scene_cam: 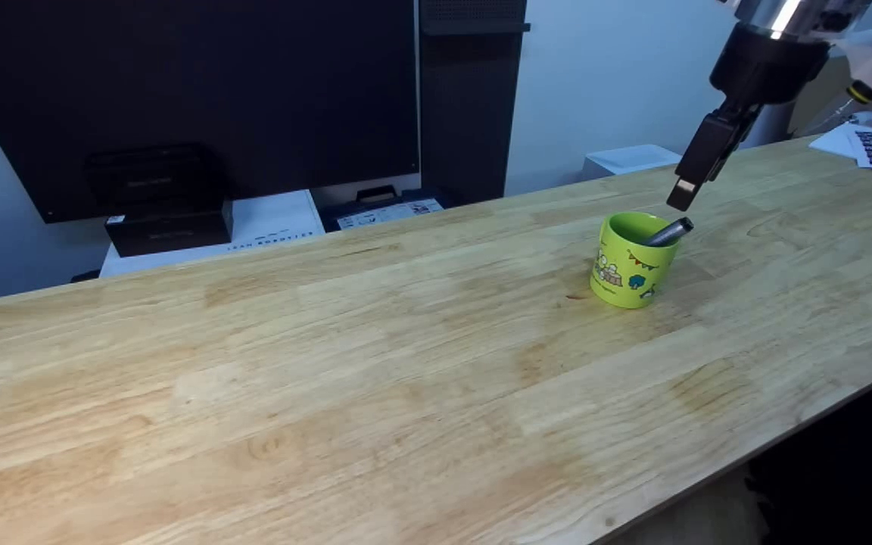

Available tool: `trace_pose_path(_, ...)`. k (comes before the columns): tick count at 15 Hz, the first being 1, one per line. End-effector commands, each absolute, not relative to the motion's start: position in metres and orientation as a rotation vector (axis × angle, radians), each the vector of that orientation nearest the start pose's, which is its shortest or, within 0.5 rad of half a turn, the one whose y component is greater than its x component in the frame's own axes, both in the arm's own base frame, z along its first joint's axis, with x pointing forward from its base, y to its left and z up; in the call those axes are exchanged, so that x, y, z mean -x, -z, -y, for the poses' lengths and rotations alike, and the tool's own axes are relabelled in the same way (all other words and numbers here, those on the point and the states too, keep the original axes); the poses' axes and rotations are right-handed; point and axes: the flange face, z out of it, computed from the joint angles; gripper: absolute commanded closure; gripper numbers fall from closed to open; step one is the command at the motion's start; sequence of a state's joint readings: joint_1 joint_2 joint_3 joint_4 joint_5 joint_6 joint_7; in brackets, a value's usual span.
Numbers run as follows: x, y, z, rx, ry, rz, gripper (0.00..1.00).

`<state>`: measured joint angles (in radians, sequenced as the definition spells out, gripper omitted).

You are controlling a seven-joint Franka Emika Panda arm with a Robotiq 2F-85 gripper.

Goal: Take the marker out of the yellow mug and place it on the table

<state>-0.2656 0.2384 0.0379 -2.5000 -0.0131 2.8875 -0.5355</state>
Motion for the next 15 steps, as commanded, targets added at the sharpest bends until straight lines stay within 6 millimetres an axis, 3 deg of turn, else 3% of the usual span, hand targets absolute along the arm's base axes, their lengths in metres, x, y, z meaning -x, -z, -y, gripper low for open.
trace_pose_path(1, -0.471, -0.201, 0.106, 3.122, 0.182, 0.514, 0.00)
trace_pose_path(5, -0.469, -0.192, 0.105, 3.116, 0.138, 0.525, 0.00)
trace_pose_path(6, -0.468, -0.189, 0.104, 3.114, 0.127, 0.527, 0.17)
trace_pose_path(7, -0.467, -0.186, 0.104, 3.112, 0.119, 0.531, 0.26)
trace_pose_path(15, -0.464, -0.179, 0.099, 3.101, 0.085, 0.554, 0.81)
